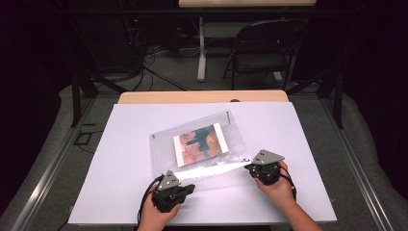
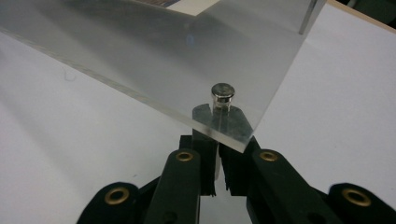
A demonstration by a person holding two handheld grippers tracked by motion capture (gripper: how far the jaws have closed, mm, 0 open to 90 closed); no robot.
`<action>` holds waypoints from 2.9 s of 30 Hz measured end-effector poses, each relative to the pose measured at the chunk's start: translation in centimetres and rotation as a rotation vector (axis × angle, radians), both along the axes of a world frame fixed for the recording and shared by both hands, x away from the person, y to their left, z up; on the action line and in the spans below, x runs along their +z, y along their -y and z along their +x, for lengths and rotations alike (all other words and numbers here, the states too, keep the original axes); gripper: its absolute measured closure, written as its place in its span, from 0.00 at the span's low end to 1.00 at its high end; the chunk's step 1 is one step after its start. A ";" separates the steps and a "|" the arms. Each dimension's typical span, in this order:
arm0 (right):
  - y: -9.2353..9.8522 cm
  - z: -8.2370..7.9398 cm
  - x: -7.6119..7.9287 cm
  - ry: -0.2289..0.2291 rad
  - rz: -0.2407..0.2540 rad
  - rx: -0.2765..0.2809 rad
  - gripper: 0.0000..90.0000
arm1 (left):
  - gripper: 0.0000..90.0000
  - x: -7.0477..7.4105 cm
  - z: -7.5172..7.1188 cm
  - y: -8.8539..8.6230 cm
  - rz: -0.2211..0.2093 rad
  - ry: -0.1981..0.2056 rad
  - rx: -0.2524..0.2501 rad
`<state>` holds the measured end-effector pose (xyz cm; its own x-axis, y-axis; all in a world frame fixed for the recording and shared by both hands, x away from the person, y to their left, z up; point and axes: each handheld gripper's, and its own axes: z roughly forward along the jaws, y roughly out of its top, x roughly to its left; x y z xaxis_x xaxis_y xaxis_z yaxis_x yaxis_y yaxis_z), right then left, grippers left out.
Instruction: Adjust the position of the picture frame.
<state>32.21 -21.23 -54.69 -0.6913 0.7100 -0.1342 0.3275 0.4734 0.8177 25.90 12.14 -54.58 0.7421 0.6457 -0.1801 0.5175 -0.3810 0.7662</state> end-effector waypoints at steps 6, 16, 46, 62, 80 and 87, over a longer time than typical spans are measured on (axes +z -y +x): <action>-0.1 -0.4 0.7 0.010 0.024 0.015 0.95 | 1.00 0.2 -0.2 -0.2 0.023 -0.002 0.008; -0.3 -0.9 1.4 0.009 0.057 0.031 0.95 | 1.00 0.1 0.0 -0.6 0.088 -0.007 0.069; -1.0 -2.4 2.1 -0.008 0.095 0.069 0.95 | 1.00 0.4 1.1 -1.5 0.106 -0.031 0.132; -1.4 -3.6 2.6 -0.016 0.124 0.095 0.95 | 1.00 1.0 3.9 -2.7 0.049 -0.080 0.178; -1.8 -4.8 2.9 -0.037 0.159 0.084 0.93 | 1.00 1.5 10.2 -2.0 0.020 -0.112 0.172; -2.1 -5.2 3.0 -0.043 0.169 0.080 0.93 | 1.00 1.7 12.5 -1.1 0.029 -0.106 0.163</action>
